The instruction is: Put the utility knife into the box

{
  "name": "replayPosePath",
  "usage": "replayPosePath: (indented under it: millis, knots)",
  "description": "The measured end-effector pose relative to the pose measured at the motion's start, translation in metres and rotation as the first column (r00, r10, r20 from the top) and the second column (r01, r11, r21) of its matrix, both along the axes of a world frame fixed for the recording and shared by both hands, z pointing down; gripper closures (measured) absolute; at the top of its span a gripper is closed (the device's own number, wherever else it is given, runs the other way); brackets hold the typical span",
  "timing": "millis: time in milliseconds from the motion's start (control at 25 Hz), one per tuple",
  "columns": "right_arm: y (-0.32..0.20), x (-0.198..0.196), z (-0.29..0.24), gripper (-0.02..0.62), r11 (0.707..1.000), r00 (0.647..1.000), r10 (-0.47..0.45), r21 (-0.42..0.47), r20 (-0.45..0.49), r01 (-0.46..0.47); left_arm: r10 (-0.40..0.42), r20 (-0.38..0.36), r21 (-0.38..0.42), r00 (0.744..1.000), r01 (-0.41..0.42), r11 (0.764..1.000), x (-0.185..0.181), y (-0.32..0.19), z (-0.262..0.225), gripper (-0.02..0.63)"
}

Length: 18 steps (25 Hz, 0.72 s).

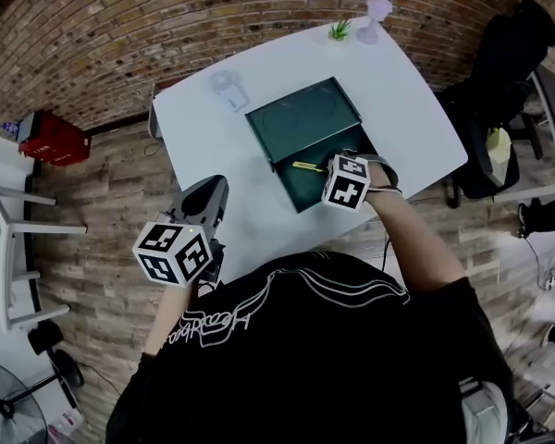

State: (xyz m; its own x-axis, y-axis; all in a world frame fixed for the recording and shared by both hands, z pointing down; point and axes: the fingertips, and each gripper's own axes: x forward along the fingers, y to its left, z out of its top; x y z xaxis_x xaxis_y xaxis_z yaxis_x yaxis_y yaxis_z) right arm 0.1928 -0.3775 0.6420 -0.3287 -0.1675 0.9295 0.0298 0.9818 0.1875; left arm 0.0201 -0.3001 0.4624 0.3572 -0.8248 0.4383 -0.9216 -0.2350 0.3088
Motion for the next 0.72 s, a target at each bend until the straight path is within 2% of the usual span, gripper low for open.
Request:
replayPosePath:
  millis: [280,480,640,720]
  knots:
    - [-0.002,-0.002,0.003,0.515,0.999,0.999,-0.031,-0.015,-0.017,0.031,-0.027,-0.014,-0.013,1.0,0.027,1.0,-0.008,-0.001,0.011,0.571]
    - [-0.009,-0.001,-0.003,0.486,1.0,1.0,0.01,0.025,-0.003,-0.01,-0.013,-0.027,-0.016,1.0,0.012,1.0,-0.005,-0.004,0.015,0.571]
    - [-0.009,-0.001,-0.023,0.476,0.998,0.998,0.049,0.048,0.045,-0.051,0.017,-0.034,-0.021,0.999,-0.018,1.0,0.001,-0.007,0.019,0.571]
    - [-0.005,0.0,-0.034,0.441,0.996,0.996,0.06,0.055,0.073,-0.064,0.039,-0.039,-0.021,0.998,-0.04,0.999,0.005,-0.008,0.019,0.571]
